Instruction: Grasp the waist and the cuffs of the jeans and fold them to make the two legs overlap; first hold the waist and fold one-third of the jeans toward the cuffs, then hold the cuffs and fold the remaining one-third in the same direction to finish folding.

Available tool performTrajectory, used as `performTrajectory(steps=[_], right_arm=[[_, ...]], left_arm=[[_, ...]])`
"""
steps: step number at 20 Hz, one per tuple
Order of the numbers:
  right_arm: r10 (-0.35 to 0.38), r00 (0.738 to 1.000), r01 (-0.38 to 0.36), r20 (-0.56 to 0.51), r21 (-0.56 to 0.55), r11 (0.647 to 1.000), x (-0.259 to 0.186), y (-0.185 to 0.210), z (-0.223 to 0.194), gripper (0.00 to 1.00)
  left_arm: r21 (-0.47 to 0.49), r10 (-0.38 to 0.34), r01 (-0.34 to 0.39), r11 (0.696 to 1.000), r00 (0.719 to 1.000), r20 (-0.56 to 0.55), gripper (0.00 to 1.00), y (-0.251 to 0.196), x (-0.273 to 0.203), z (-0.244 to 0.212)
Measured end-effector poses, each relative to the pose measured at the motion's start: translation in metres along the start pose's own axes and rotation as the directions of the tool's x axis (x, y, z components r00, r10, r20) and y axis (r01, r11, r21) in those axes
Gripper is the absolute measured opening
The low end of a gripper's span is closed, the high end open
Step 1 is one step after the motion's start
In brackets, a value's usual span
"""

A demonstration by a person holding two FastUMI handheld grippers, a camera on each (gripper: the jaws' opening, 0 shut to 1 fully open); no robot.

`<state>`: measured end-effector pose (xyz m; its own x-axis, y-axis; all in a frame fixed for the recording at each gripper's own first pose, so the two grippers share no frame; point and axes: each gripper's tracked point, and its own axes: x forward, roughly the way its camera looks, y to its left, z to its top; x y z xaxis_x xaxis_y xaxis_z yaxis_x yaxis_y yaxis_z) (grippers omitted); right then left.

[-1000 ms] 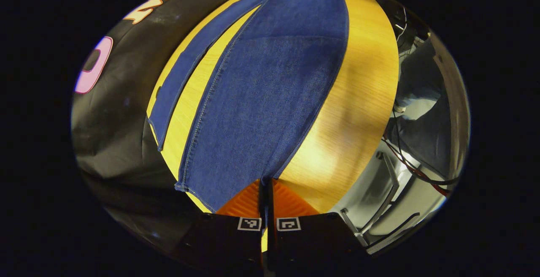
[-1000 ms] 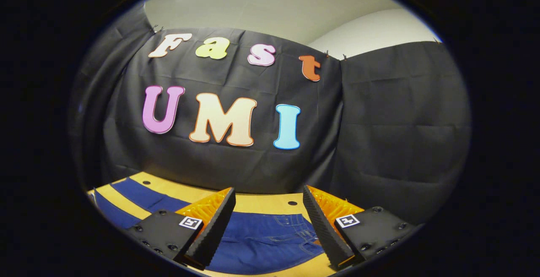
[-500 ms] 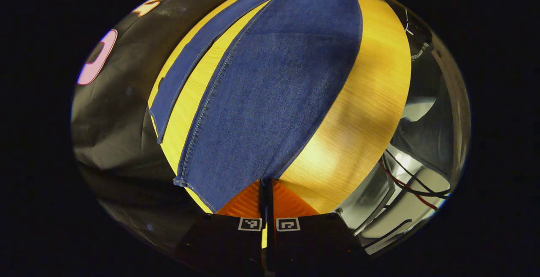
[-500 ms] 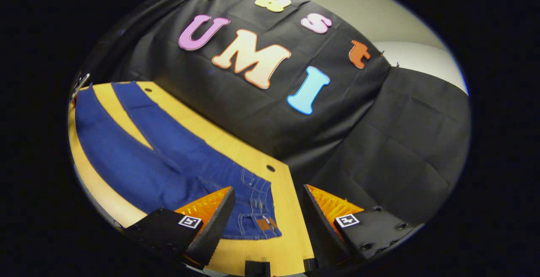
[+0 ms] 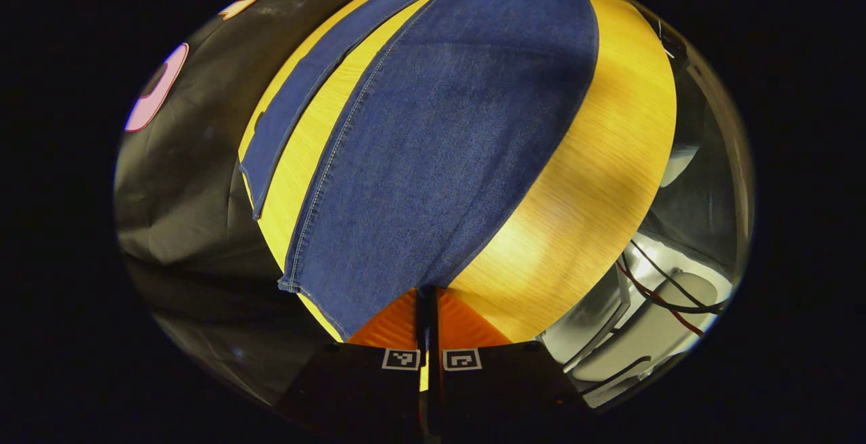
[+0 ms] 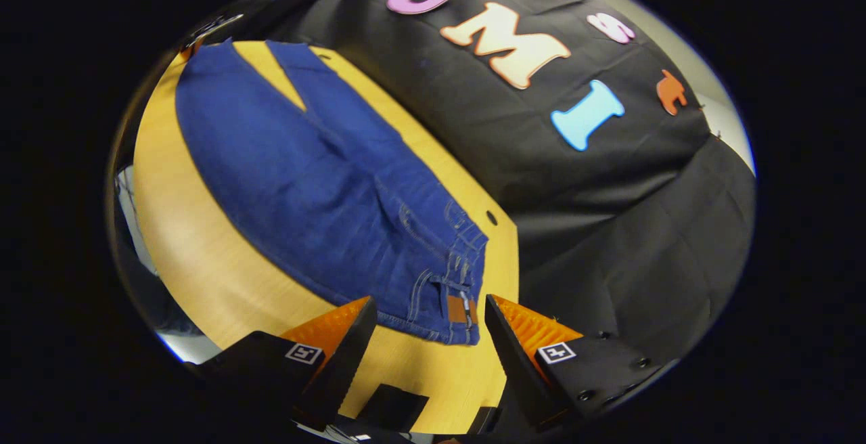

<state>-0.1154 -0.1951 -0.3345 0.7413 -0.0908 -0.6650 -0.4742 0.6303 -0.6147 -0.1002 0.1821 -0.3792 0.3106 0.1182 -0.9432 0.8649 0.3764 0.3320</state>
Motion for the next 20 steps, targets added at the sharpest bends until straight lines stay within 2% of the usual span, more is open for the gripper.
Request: performTrajectory(steps=[3, 5, 7, 8, 12, 13, 14, 15, 17, 18, 20], right_arm=[[0.072, 0.997, -0.075, -0.037, -0.089, 0.993, 0.013, 0.020, -0.015, 0.99], [0.121, 0.991, -0.130, -0.062, -0.170, 0.977, 0.021, 0.032, -0.027, 0.99], [0.139, 0.988, -0.149, -0.062, -0.226, 0.963, 0.032, 0.034, -0.029, 0.99], [0.144, 0.987, -0.156, -0.068, -0.236, 0.959, 0.037, 0.034, -0.028, 0.95], [0.161, 0.984, -0.176, -0.072, -0.289, 0.941, 0.056, 0.031, -0.021, 0.89], [0.169, 0.983, -0.184, -0.073, -0.300, 0.936, 0.062, 0.034, -0.020, 0.91], [0.172, 0.983, -0.185, -0.067, -0.310, 0.933, 0.067, 0.036, -0.019, 0.80], [0.177, 0.982, -0.189, -0.068, -0.315, 0.930, 0.070, 0.039, -0.019, 0.76], [0.192, 0.977, -0.213, -0.095, -0.319, 0.924, 0.076, 0.049, -0.024, 0.51], [0.204, 0.973, -0.228, -0.108, -0.323, 0.918, 0.079, 0.053, -0.025, 0.24], [0.177, 0.977, -0.205, -0.117, -0.307, 0.929, 0.076, 0.044, -0.022, 0.05]], left_arm=[[-0.008, -0.007, 0.007, 1.000, 1.000, -0.013, 0.00, 0.000, 0.001, 0.000], [-0.018, -0.012, 0.011, 1.000, 1.000, -0.020, 0.00, -0.001, 0.000, 0.001], [-0.027, -0.009, 0.009, 1.000, 1.000, -0.024, 0.00, 0.000, 0.001, 0.000], [-0.029, -0.008, 0.007, 1.000, 1.000, -0.026, 0.00, 0.000, 0.000, 0.000], [-0.036, -0.011, 0.010, 0.999, 0.999, -0.034, 0.00, -0.001, 0.000, 0.000], [-0.039, -0.013, 0.012, 0.999, 0.999, -0.034, 0.00, -0.001, 0.000, 0.001], [-0.043, -0.014, 0.013, 0.999, 0.999, -0.035, 0.00, -0.001, 0.000, 0.000], [-0.044, -0.015, 0.013, 0.999, 0.999, -0.036, 0.00, -0.001, 0.000, 0.001], [-0.046, -0.012, 0.010, 0.999, 0.999, -0.037, 0.00, -0.001, 0.000, 0.001], [-0.050, -0.010, 0.008, 0.999, 0.999, -0.036, 0.00, -0.001, 0.000, 0.001], [-0.062, -0.004, 0.002, 0.998, 0.999, -0.031, 0.00, -0.001, 0.000, 0.001]])
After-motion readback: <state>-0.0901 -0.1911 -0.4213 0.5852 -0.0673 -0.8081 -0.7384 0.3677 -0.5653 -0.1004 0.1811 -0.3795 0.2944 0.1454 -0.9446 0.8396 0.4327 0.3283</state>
